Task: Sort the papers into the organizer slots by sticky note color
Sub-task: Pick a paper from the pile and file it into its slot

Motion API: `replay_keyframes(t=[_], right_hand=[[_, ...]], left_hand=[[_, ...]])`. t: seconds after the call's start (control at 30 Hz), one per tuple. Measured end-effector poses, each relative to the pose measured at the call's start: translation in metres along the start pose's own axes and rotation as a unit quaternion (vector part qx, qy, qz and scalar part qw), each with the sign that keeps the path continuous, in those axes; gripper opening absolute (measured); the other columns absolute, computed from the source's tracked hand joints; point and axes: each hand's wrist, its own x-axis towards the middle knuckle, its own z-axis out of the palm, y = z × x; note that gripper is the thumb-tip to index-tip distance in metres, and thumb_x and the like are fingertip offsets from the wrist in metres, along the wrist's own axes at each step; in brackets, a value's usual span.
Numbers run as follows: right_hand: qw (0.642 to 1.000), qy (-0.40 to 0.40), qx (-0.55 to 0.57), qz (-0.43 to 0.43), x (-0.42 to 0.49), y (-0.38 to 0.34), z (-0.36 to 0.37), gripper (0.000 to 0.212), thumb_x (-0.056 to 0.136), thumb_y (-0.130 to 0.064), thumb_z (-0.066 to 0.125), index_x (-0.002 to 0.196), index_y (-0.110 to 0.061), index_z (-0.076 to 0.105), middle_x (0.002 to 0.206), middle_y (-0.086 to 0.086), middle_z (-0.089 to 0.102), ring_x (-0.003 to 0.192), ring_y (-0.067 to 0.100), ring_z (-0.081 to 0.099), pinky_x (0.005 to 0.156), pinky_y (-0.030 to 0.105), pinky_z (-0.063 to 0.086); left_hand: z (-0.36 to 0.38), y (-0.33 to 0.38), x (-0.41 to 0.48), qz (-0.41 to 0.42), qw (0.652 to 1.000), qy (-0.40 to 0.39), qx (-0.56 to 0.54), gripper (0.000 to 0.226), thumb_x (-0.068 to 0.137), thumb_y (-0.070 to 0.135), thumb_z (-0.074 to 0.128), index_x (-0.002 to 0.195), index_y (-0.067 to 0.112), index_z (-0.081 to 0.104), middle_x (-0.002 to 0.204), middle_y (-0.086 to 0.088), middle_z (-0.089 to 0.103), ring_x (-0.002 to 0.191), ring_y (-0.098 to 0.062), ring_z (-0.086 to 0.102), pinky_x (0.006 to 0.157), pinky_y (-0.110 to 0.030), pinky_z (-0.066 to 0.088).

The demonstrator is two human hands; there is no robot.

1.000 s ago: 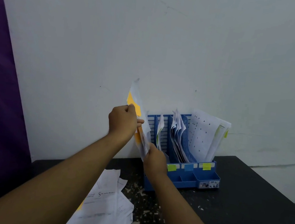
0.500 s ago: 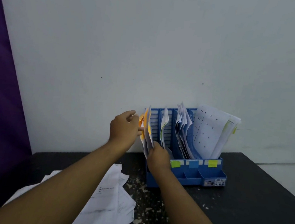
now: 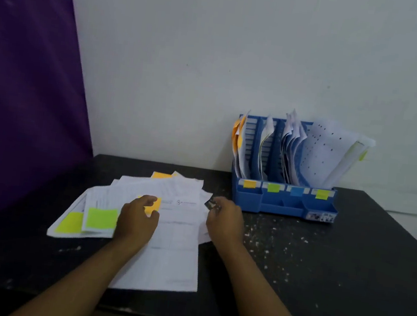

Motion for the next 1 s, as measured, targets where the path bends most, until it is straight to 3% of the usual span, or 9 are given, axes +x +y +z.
replay_keyframes(t=[0.17,0.3,0.47,0.57,0.63,0.77,0.9,1.0], right_hand=[[0.997,-0.063,-0.027,0.027,-0.052,-0.007,0.023,0.052,0.096,-0.038,0.067,0.146,-0.026,0.056,0.137,0.005,0.063,0.129,0.025,0.054,0.110,0.037,0.045],[0.994,-0.076,-0.072,-0.015,-0.068,-0.005,0.025,0.059,0.095,-0.047,0.064,0.149,-0.030,0.049,0.139,-0.001,0.061,0.133,0.022,0.048,0.112,0.037,0.039],[0.996,-0.083,-0.010,0.004,-0.068,0.000,0.022,0.061,0.089,-0.036,0.074,0.146,-0.036,0.052,0.132,-0.007,0.066,0.122,0.015,0.059,0.106,0.037,0.050],[0.994,-0.066,0.084,0.037,-0.070,-0.003,0.014,0.057,0.089,-0.023,0.079,0.138,-0.038,0.057,0.110,-0.013,0.069,0.098,0.007,0.065,0.080,0.019,0.052],[0.989,-0.041,0.129,0.062,-0.071,-0.005,0.009,0.053,0.088,-0.016,0.080,0.132,-0.037,0.062,0.092,-0.009,0.070,0.084,0.007,0.066,0.071,0.019,0.051],[0.979,-0.005,0.184,0.085,-0.074,-0.004,0.004,0.047,0.088,-0.014,0.082,0.126,-0.035,0.065,0.084,-0.002,0.074,0.080,0.010,0.072,0.082,0.035,0.062],[0.975,0.000,0.201,0.091,-0.080,-0.007,-0.002,0.046,0.091,-0.019,0.080,0.132,-0.032,0.062,0.081,-0.004,0.076,0.081,0.008,0.073,0.083,0.030,0.059],[0.973,-0.030,0.208,0.094,-0.087,-0.013,-0.008,0.027,0.093,-0.020,0.079,0.116,-0.032,0.072,0.080,-0.010,0.078,0.078,0.001,0.073,0.082,0.026,0.060]], left_hand=[[-0.015,-0.045,-0.021,-0.043,0.995,0.002,0.092,0.057,0.092,0.039,0.077,0.143,0.019,0.062,0.134,-0.009,0.067,0.131,-0.039,0.050,0.107,-0.050,0.045],[-0.019,-0.058,-0.029,-0.044,0.997,-0.009,0.057,0.068,0.091,0.048,0.076,0.149,0.022,0.055,0.138,-0.005,0.066,0.134,-0.033,0.050,0.111,-0.050,0.044],[-0.029,-0.059,-0.033,-0.050,0.997,-0.005,-0.066,0.057,0.089,0.028,0.083,0.139,0.023,0.058,0.122,0.002,0.071,0.110,-0.022,0.066,0.097,-0.043,0.054],[-0.034,-0.055,-0.037,-0.054,0.993,0.009,-0.102,0.050,0.091,0.021,0.082,0.135,0.022,0.060,0.110,0.006,0.070,0.098,-0.018,0.069,0.089,-0.038,0.056],[-0.036,-0.053,-0.039,-0.054,0.993,0.016,-0.107,0.041,0.092,0.023,0.081,0.130,0.021,0.065,0.103,0.007,0.070,0.092,-0.015,0.068,0.085,-0.036,0.057],[-0.041,-0.051,-0.044,-0.048,0.991,0.014,-0.126,0.015,0.096,0.028,0.077,0.106,0.017,0.075,0.097,0.008,0.073,0.089,-0.014,0.069,0.074,-0.029,0.052],[-0.046,-0.045,-0.048,-0.058,0.985,0.024,-0.159,0.014,0.098,0.030,0.075,0.099,0.017,0.072,0.096,0.009,0.071,0.089,-0.008,0.065,0.073,-0.025,0.048],[-0.049,-0.038,-0.052,-0.066,0.978,0.043,-0.195,0.010,0.099,0.030,0.073,0.101,0.022,0.069,0.096,0.012,0.069,0.090,-0.006,0.063,0.074,-0.021,0.047]])
